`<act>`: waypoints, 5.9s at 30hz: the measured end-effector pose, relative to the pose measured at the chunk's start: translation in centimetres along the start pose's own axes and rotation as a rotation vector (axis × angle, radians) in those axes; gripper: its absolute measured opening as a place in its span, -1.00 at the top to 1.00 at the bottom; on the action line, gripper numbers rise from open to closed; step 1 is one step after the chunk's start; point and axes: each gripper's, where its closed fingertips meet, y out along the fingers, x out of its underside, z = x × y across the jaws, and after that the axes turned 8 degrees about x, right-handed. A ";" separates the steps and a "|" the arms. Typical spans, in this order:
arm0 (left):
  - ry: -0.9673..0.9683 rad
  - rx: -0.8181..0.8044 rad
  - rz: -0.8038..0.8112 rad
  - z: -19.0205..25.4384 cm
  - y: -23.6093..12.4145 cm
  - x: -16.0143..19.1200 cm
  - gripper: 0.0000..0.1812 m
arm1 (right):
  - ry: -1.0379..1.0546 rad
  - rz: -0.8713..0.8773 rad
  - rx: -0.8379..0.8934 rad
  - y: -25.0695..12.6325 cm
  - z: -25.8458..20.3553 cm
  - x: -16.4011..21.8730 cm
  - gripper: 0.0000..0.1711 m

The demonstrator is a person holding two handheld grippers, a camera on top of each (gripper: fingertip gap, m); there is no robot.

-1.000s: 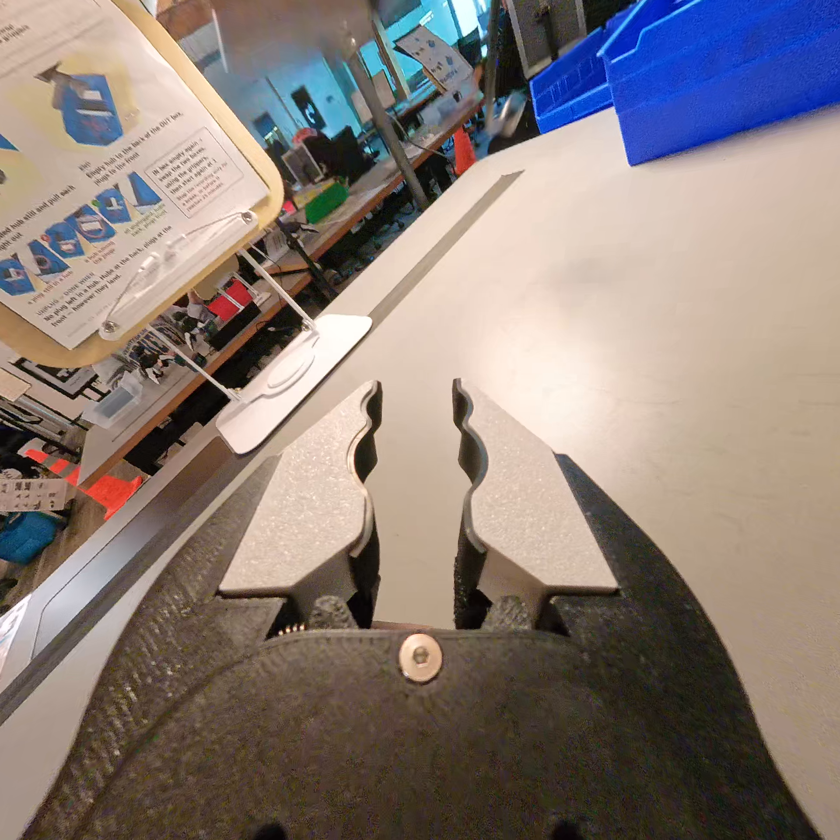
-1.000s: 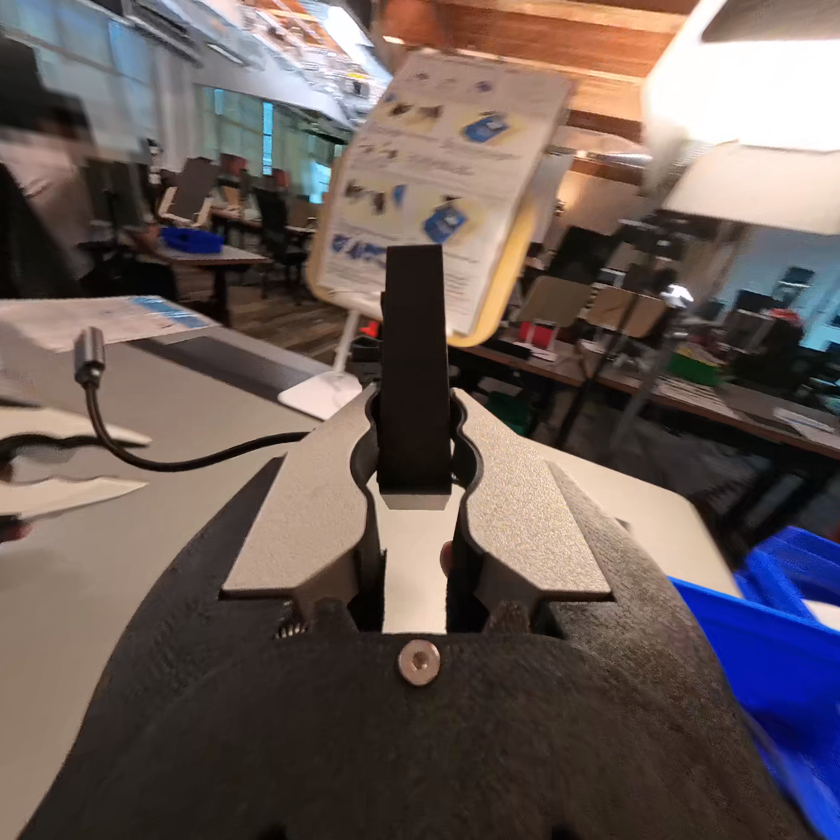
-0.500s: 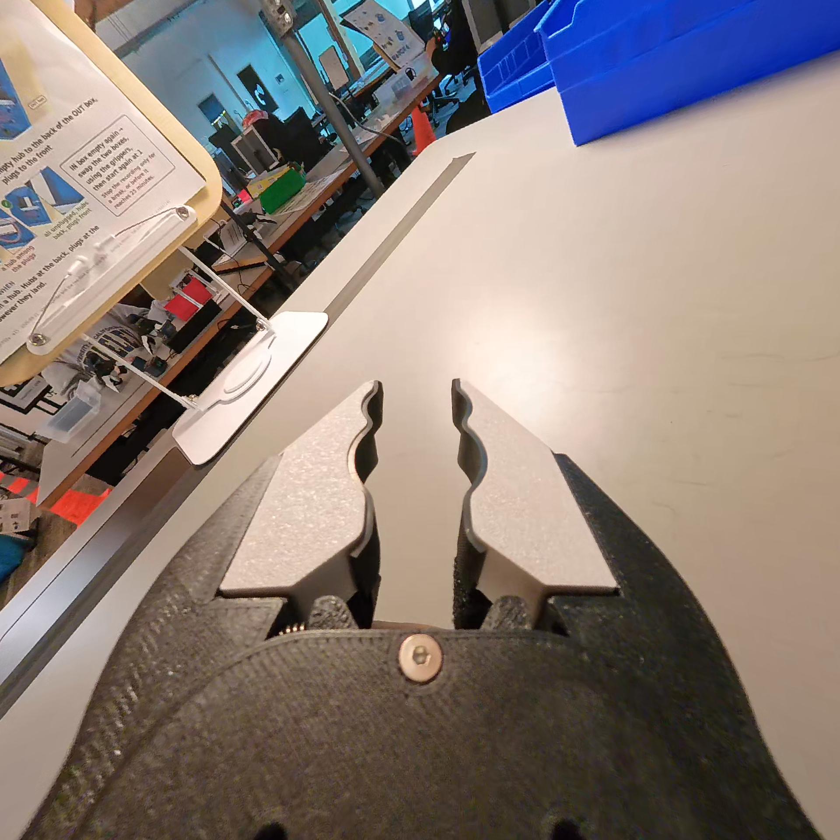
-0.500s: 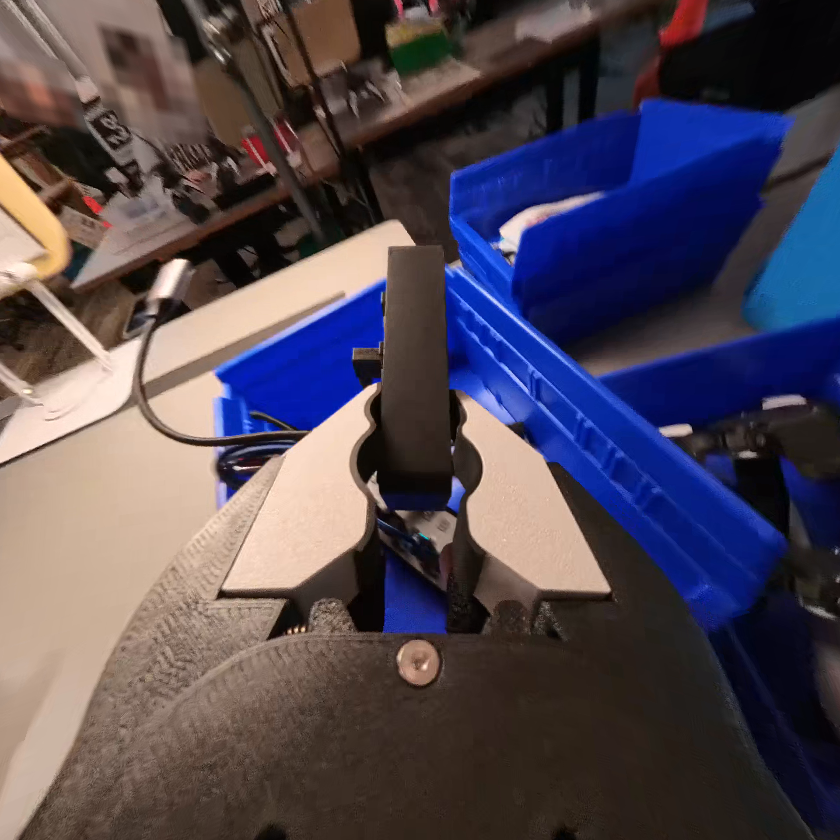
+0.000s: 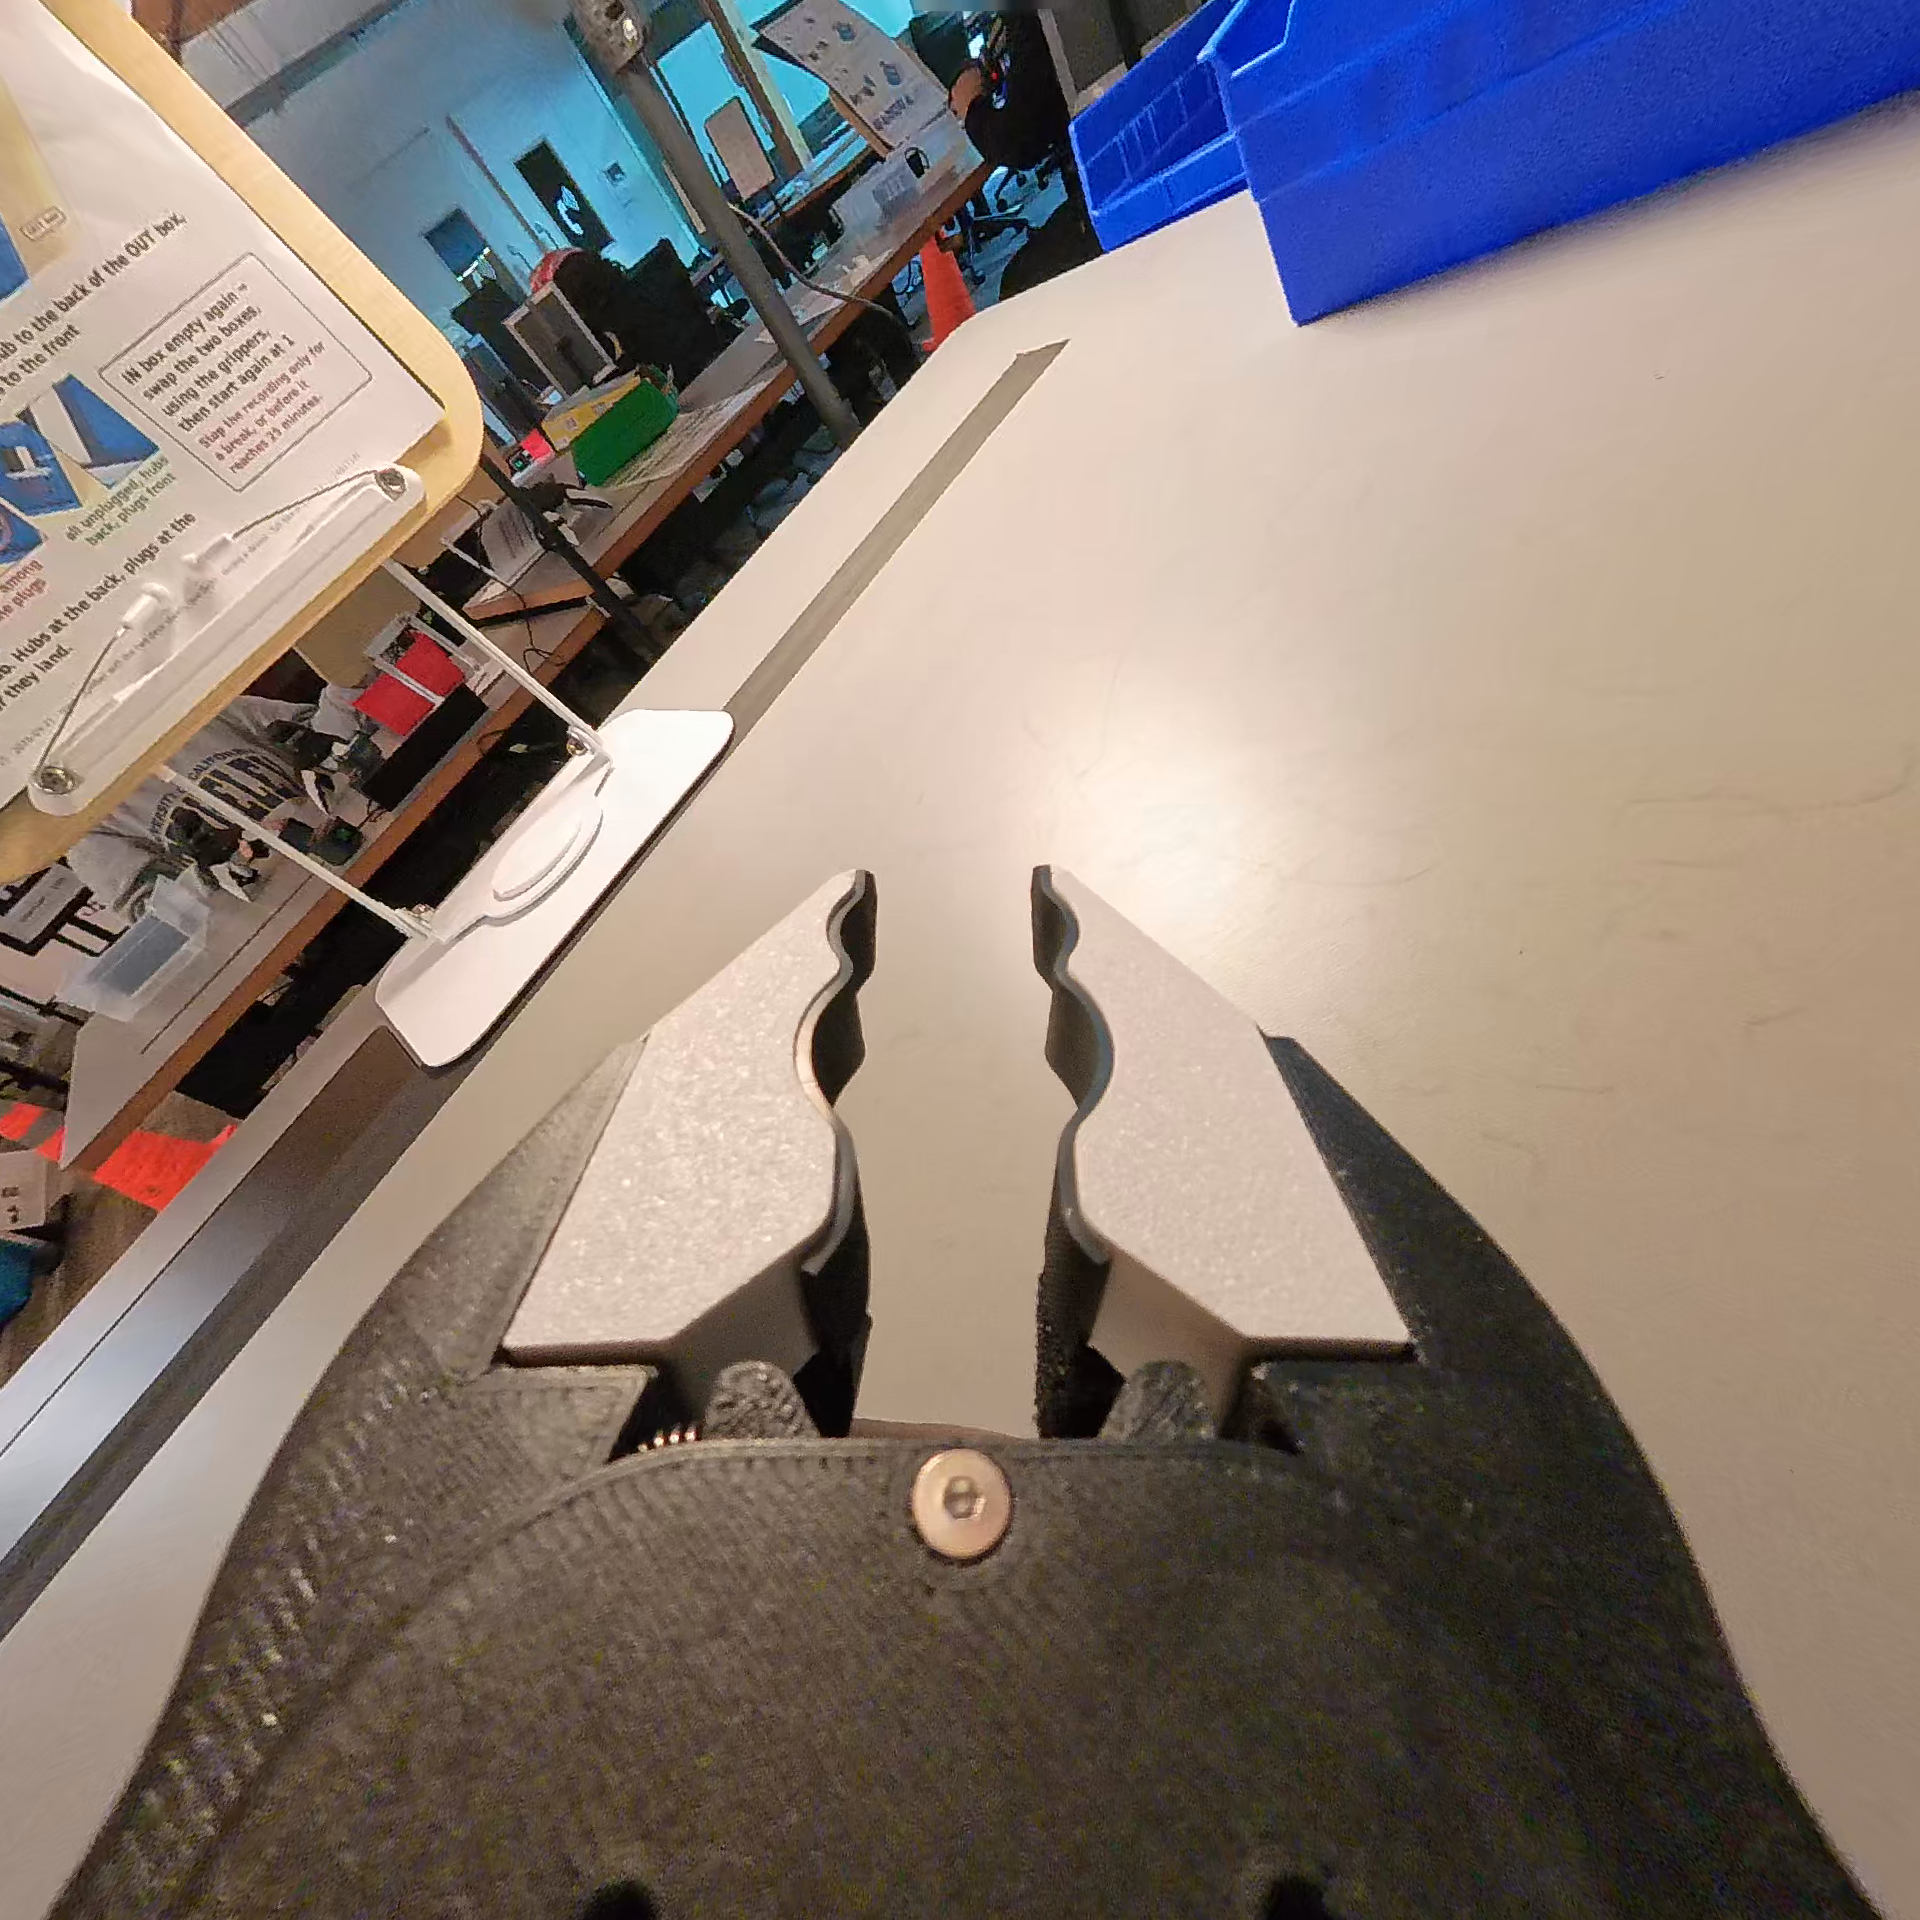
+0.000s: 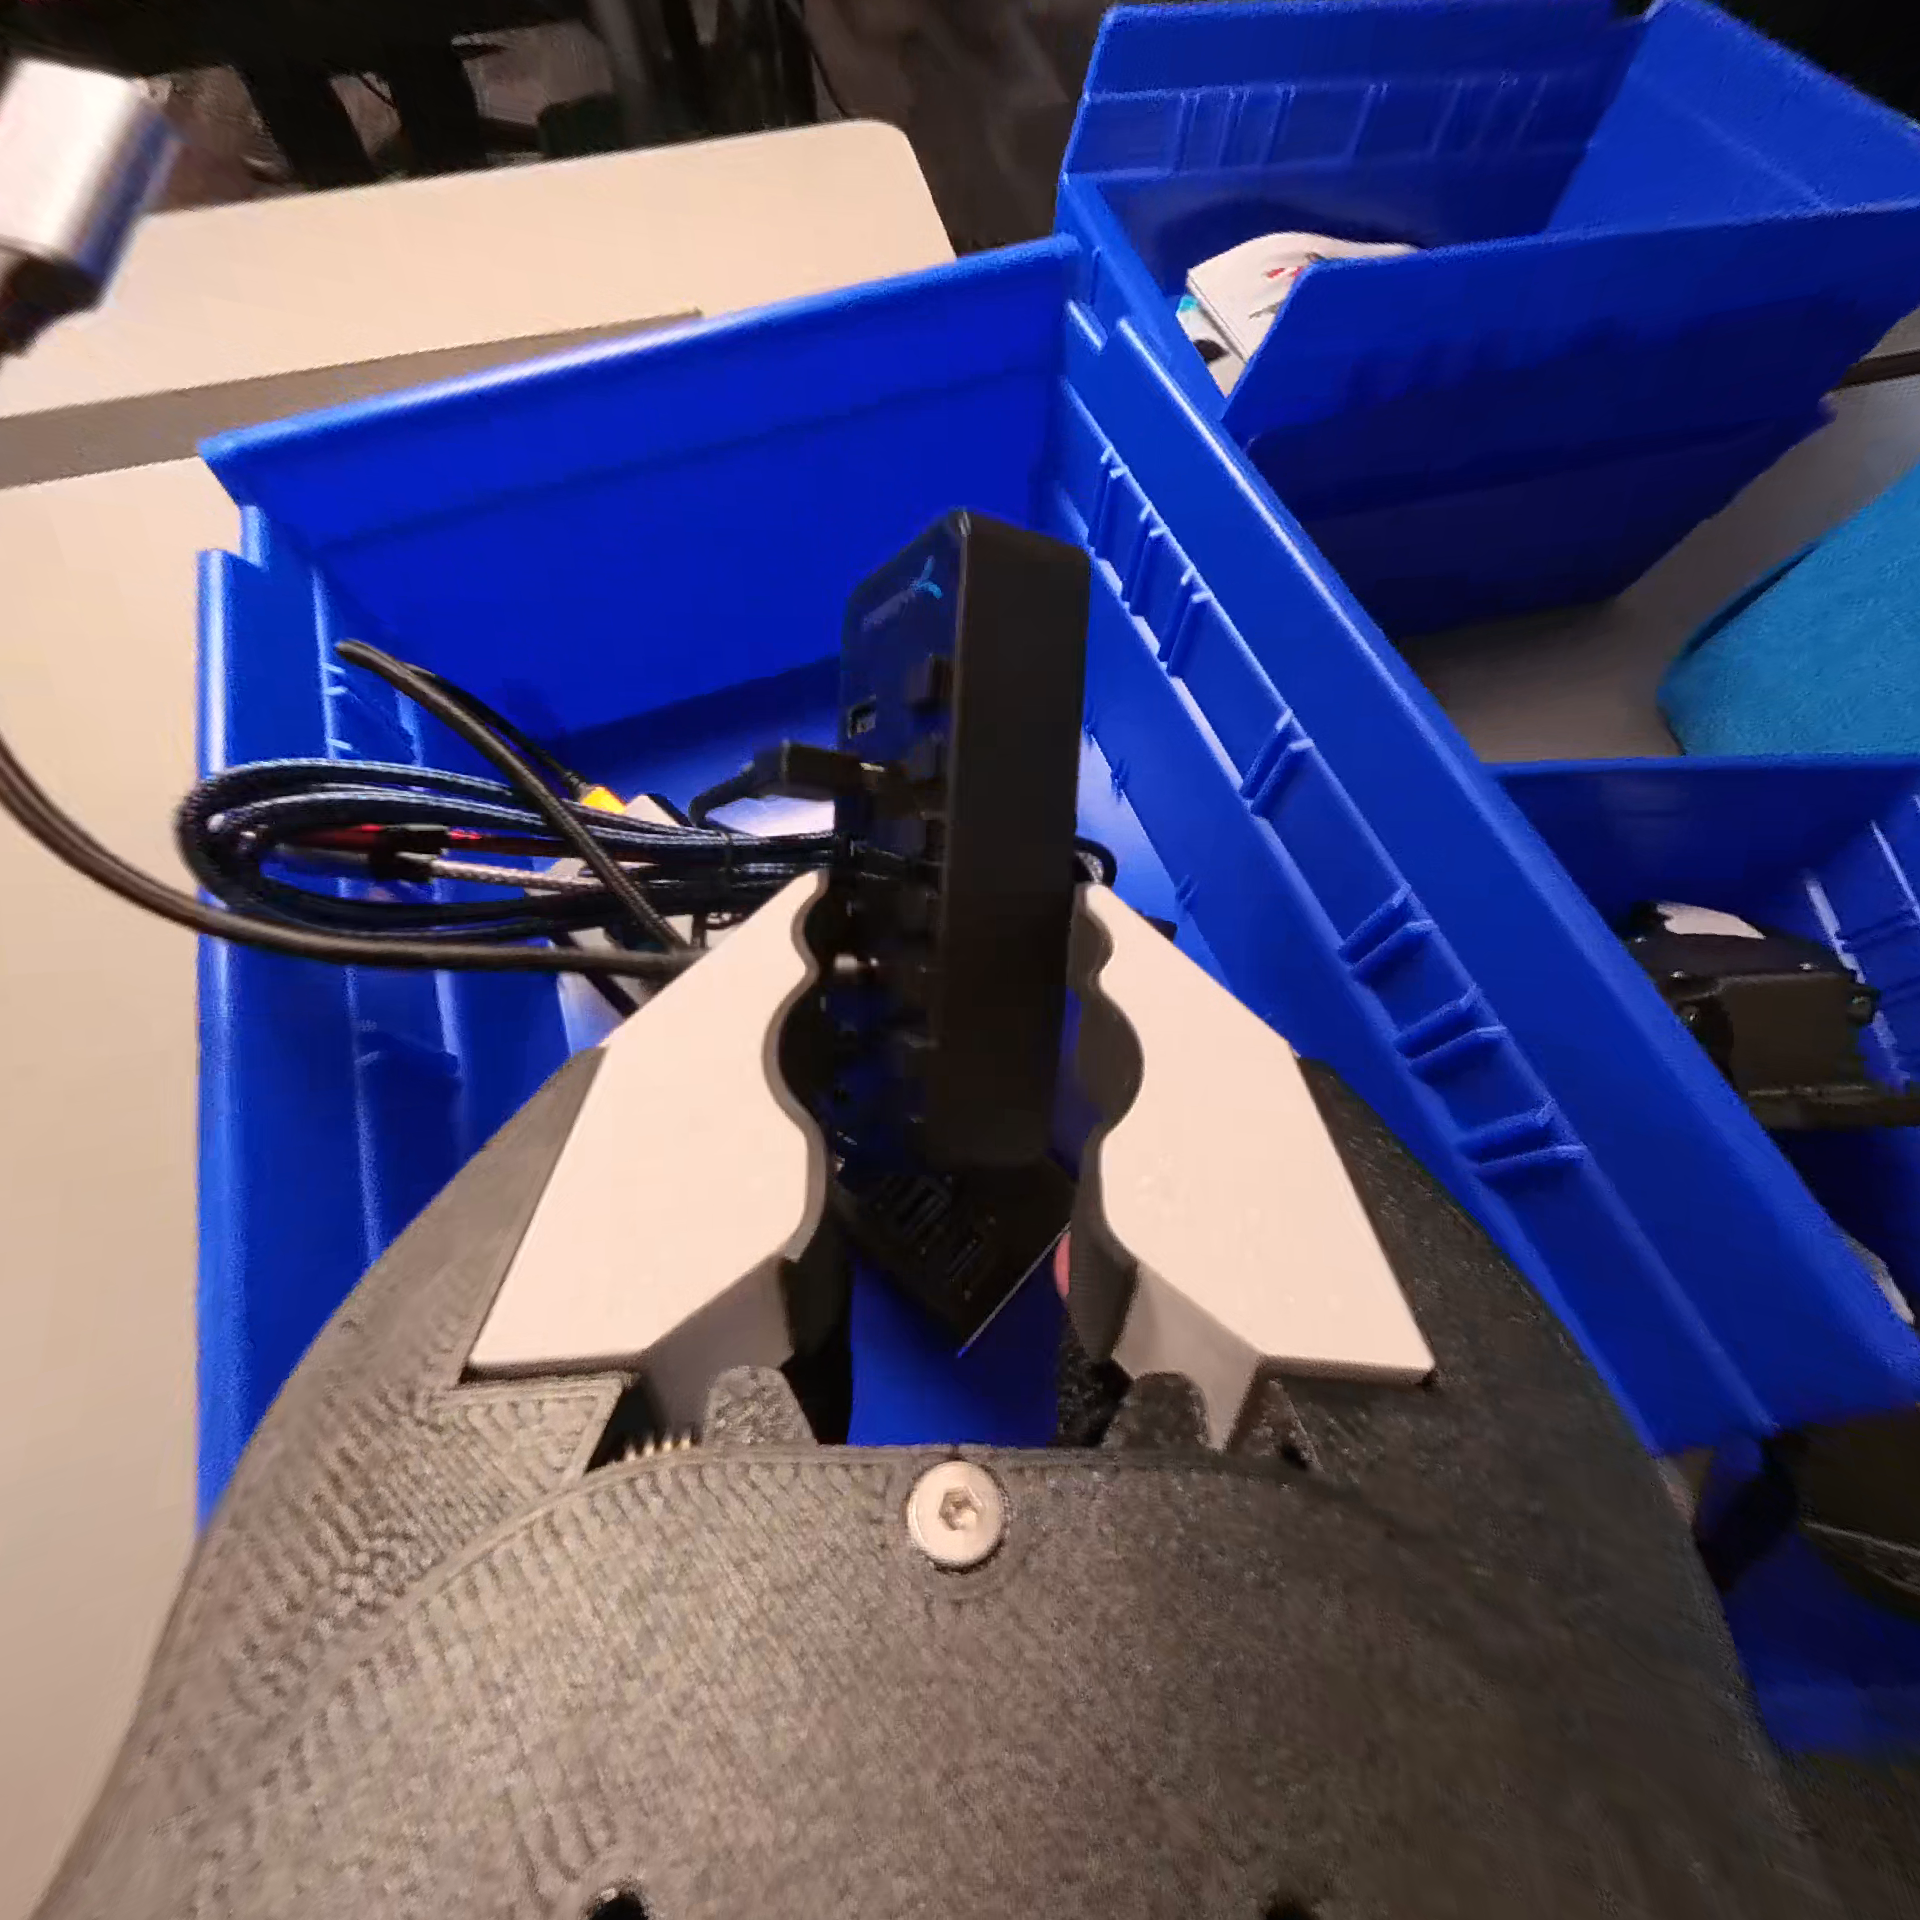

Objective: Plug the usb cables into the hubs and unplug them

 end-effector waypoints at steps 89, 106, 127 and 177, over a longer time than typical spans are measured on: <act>-0.229 0.807 0.038 14.1 -25.4 2.6 0.92 | -0.683 0.423 -1.031 -9.2 -28.1 5.3 0.95; -0.228 0.864 0.123 19.2 -22.3 -2.7 0.80 | -0.715 0.524 -1.359 -12.8 -40.2 2.4 0.51; -0.892 0.028 -0.247 -13.0 -9.3 7.2 0.25 | -0.425 -0.065 -0.938 -18.9 -25.7 11.1 0.04; -0.272 0.175 -0.713 -2.3 -22.4 6.8 0.44 | -1.029 -0.040 -0.718 -13.8 -21.6 6.7 0.47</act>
